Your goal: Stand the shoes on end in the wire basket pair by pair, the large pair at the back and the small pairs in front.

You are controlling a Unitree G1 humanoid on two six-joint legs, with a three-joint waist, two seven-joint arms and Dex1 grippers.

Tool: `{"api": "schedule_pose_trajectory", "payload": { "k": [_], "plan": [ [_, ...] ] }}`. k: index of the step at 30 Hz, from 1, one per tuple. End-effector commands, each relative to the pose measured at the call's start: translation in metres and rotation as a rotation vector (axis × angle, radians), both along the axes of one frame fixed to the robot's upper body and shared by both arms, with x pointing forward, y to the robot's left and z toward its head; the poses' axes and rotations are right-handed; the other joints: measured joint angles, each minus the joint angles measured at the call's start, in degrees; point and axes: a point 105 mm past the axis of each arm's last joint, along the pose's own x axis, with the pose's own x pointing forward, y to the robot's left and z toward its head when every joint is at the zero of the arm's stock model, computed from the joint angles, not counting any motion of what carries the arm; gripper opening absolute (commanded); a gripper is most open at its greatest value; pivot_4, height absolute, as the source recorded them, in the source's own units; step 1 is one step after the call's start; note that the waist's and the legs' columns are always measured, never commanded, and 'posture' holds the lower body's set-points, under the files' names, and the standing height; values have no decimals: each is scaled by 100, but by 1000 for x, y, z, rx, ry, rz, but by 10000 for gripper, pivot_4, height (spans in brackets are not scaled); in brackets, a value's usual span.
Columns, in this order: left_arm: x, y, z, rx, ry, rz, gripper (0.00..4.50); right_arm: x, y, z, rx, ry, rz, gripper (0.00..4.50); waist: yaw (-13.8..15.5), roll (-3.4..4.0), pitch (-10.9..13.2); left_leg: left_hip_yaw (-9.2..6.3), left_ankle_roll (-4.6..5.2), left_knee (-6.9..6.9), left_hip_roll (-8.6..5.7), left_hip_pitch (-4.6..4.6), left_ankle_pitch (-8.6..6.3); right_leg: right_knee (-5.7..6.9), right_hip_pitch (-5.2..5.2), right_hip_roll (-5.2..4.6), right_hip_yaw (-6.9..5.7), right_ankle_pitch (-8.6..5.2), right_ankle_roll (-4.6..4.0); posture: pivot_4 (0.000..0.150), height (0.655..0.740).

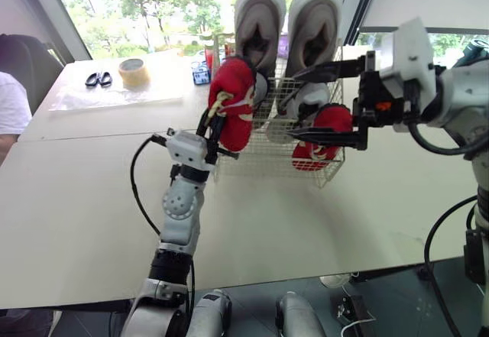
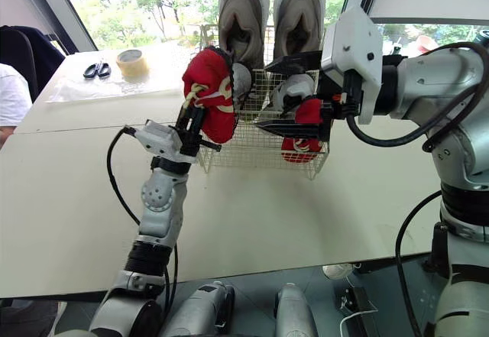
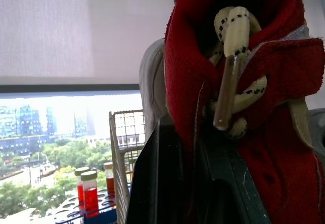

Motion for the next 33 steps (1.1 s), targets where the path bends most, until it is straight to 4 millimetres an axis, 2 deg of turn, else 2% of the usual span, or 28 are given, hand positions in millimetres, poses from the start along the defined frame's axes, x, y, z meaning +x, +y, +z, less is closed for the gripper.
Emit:
{"api": "schedule_pose_trajectory", "payload": {
  "k": [1,7,10,16,17,19,21,26,30,33],
  "plan": [
    [-4,-10,-10,23,-18,-14,702,-9,0,15,0,-68,2,45000,0,0,0,0,4,0,0,0,-3,0,0,0,0,0,0,1500,7400],
    [-2,-9,-36,53,22,11,702,-10,0,16,5,-69,-9,45000,-3,1,-1,-1,16,0,0,1,-9,0,1,0,-1,1,1,1500,7400],
    [-3,-6,-44,69,35,19,11030,-10,0,16,6,-70,-13,45000,1,1,-2,-2,19,0,0,2,-11,1,1,0,-1,1,1,1500,7400],
    [-11,18,-63,137,121,36,41877,-9,0,16,5,-73,-21,45000,-33,17,-12,-1,27,-2,1,4,-16,0,0,1,1,1,1,1500,7400],
    [-14,23,-67,159,141,31,44523,-9,-1,16,6,-73,-22,45000,-39,22,-15,0,27,-4,2,5,-16,0,-1,2,3,1,1,1500,7400],
    [-24,41,-71,207,174,33,44523,-9,-1,15,9,-69,-26,45000,-53,27,-17,1,27,-10,5,9,-16,0,-2,5,4,0,0,1500,7400],
    [-35,57,-66,243,207,14,44523,-8,-4,13,8,-64,-36,45000,-53,29,-17,0,28,-13,8,11,-17,2,-3,6,7,0,-1,1500,7400],
    [-56,72,-43,331,416,-185,44523,-5,-17,11,17,-54,-86,45000,27,30,-15,-15,31,-6,4,8,-19,-9,13,0,-6,1,-3,1500,7400],
    [-68,89,-4,332,539,-374,44523,-1,-35,6,31,-34,-166,45000,-16,33,-14,-16,34,-8,6,8,-21,-17,14,2,-7,3,-5,1500,7400],
    [-63,104,17,353,613,-405,44523,-1,-49,-2,31,-10,-231,45000,-32,44,-10,-13,34,-14,8,9,-21,-16,8,5,-6,2,-5,1500,7400]
  ]
}}
